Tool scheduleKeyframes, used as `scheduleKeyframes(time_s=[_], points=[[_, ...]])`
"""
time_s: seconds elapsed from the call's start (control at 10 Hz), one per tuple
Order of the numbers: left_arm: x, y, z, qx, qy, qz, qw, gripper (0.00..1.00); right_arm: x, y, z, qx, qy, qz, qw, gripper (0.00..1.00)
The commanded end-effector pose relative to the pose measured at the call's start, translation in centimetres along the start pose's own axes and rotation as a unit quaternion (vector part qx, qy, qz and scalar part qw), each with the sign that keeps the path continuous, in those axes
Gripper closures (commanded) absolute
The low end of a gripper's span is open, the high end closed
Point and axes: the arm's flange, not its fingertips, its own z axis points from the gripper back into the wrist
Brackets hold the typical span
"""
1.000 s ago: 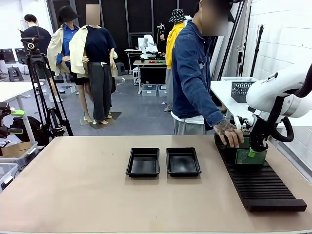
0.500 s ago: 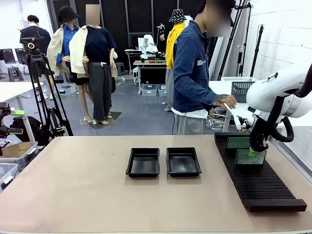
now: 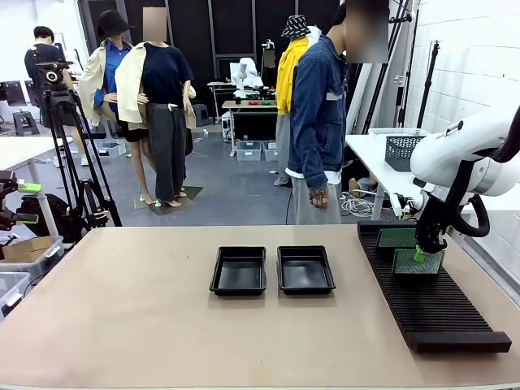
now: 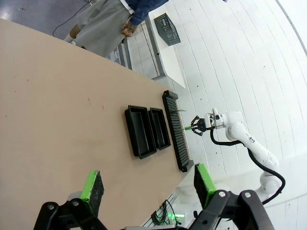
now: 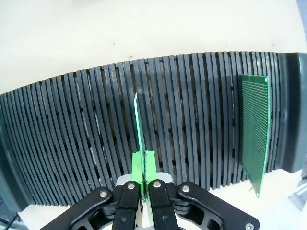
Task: Inspect and transfer BCBs to ESD trays.
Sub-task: Pick up the Blank PCB from the PCB Rack and place it in the left ESD tray.
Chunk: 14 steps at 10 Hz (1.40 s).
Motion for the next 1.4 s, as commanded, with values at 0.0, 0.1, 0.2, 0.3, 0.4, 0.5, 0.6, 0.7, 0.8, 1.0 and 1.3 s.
scheduleKeyframes(time_s=[0.0,0.1,0.2,0.3,0.4,0.5,0.6,0.7,0.8,1.0,1.3], points=[[0.0,-0.2,0.2,-0.006,-0.001,0.003,1.0,0.0,0.0,0.0,0.0,0.0,0.0,-0.002,1.0,1.0],[0.0,-0.2,0.2,-0.006,-0.001,0.003,1.0,0.0,0.0,0.0,0.0,0.0,0.0,-0.002,1.0,1.0],[0.0,-0.2,0.2,-0.006,-0.001,0.003,1.0,0.0,0.0,0.0,0.0,0.0,0.0,-0.002,1.0,1.0],[0.0,-0.2,0.2,-0.006,-0.001,0.003,1.0,0.0,0.0,0.0,0.0,0.0,0.0,-0.002,1.0,1.0],[0.0,-0.2,0.2,-0.006,-0.001,0.003,1.0,0.0,0.0,0.0,0.0,0.0,0.0,-0.002,1.0,1.0],[0.0,-0.2,0.2,-0.006,-0.001,0.003,1.0,0.0,0.0,0.0,0.0,0.0,0.0,0.0,1.0,1.0],[0.0,-0.2,0.2,-0.006,-0.001,0.003,1.0,0.0,0.2,0.1,0.5,-0.002,0.003,0.004,1.0,1.0],[0.0,-0.2,0.2,-0.006,-0.001,0.003,1.0,0.0,0.4,0.2,1.1,-0.007,0.005,0.007,1.0,1.0],[0.0,-0.2,0.2,-0.006,-0.001,0.003,1.0,0.0,0.9,0.3,1.8,-0.011,0.008,0.011,1.0,1.0],[0.0,-0.2,0.2,-0.006,-0.001,0.003,1.0,0.0,1.9,1.0,3.8,-0.021,0.015,0.021,0.999,1.0],[0.0,-0.2,0.2,-0.006,-0.001,0.003,1.0,0.0,4.1,2.9,7.9,-0.039,0.041,0.02,0.998,1.0]])
